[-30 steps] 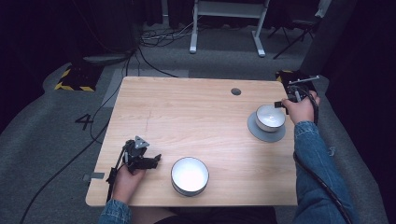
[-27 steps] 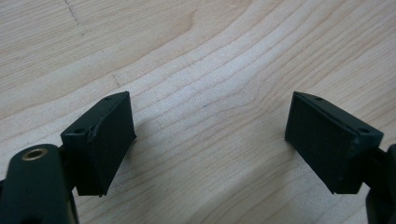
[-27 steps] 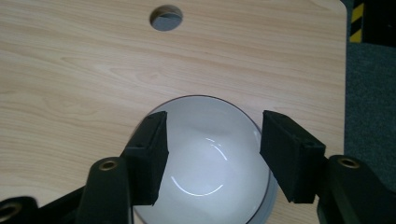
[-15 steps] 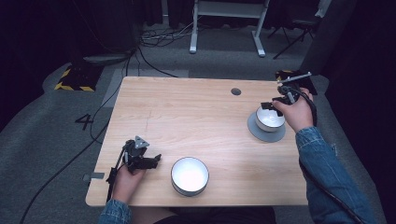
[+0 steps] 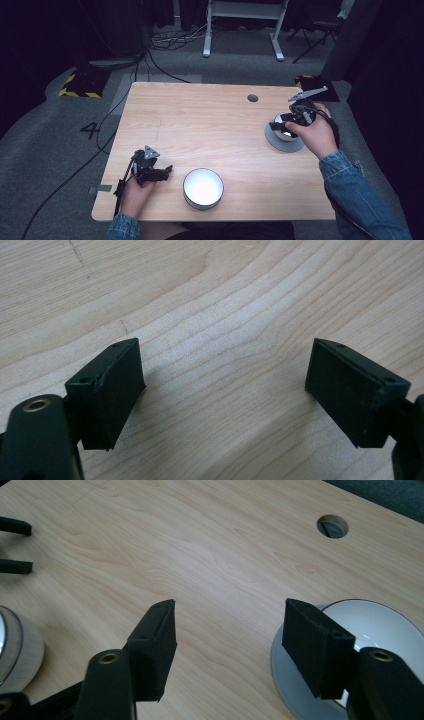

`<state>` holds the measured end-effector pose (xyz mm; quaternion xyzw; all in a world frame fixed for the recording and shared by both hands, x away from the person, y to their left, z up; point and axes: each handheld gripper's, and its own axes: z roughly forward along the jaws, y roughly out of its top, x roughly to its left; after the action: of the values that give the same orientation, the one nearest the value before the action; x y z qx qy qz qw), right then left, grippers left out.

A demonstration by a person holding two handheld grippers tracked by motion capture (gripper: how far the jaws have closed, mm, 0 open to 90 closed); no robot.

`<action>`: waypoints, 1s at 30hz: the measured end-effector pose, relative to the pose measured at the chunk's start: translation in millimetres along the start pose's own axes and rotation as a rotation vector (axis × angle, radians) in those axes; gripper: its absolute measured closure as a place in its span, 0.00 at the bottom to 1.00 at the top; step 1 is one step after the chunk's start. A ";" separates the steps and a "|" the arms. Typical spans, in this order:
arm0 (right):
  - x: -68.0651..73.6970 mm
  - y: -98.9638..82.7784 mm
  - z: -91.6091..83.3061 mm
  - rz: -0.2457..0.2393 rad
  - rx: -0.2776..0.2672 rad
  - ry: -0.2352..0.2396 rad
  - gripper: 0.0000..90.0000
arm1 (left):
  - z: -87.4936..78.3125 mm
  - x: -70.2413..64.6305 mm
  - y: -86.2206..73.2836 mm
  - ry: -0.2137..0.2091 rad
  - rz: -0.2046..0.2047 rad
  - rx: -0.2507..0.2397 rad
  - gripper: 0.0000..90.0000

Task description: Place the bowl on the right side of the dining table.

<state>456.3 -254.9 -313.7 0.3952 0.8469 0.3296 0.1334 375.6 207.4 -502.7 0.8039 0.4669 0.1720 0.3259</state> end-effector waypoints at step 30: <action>46.1 -49.6 10.4 -0.125 0.058 0.102 0.42 | -0.4 0.3 0.5 0.000 0.003 0.009 0.18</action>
<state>402.5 -238.6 -352.8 0.3281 0.8848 0.3155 0.0991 375.8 207.6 -502.1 0.8060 0.4665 0.1705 0.3219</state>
